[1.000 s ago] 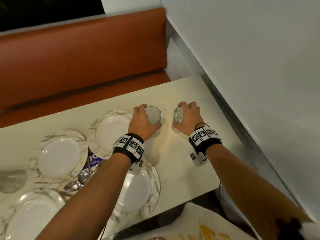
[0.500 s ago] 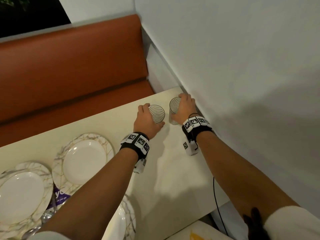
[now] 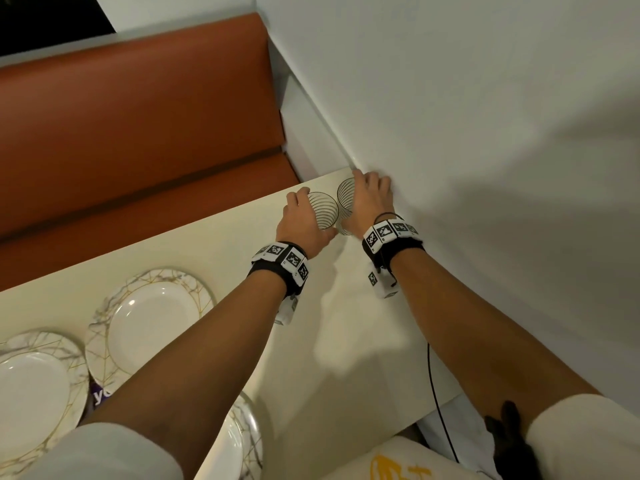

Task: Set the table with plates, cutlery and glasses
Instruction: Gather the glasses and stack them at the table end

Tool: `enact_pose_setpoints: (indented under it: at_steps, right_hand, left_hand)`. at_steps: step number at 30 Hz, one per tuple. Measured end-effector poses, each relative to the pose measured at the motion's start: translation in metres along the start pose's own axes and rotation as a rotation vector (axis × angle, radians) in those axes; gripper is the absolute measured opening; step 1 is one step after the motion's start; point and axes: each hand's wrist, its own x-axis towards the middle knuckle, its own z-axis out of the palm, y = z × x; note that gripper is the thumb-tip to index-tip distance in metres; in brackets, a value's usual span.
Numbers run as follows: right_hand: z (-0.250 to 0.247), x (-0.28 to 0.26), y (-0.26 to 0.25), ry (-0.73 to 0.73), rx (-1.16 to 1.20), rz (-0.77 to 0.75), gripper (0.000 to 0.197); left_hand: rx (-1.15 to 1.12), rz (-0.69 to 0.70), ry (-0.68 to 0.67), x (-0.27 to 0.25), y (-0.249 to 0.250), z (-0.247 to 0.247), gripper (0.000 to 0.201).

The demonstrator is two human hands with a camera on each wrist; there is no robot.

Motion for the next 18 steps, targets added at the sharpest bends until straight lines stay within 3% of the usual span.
enact_pose_setpoints:
  at_steps: [4,8,12,18]
  right_hand:
    - [-0.013,-0.009,-0.005,-0.029,-0.068,-0.002,0.108]
    - [-0.039,-0.026,-0.016,-0.028,-0.071,-0.022,0.093]
    - [-0.056,-0.052,-0.049,0.035,0.006,-0.100,0.065]
    - [-0.022,-0.108,-0.146,-0.095,0.230,-0.309,0.030]
  left_hand:
    - [0.023,0.005,-0.054,-0.006,-0.006,-0.008,0.125]
    - [0.004,0.009,-0.067,-0.024,-0.028,-0.023,0.126]
    - [-0.059,0.002,-0.016,-0.057,-0.060,-0.048,0.094]
    - [-0.160,-0.054,0.100,-0.134,-0.130,-0.106,0.040]
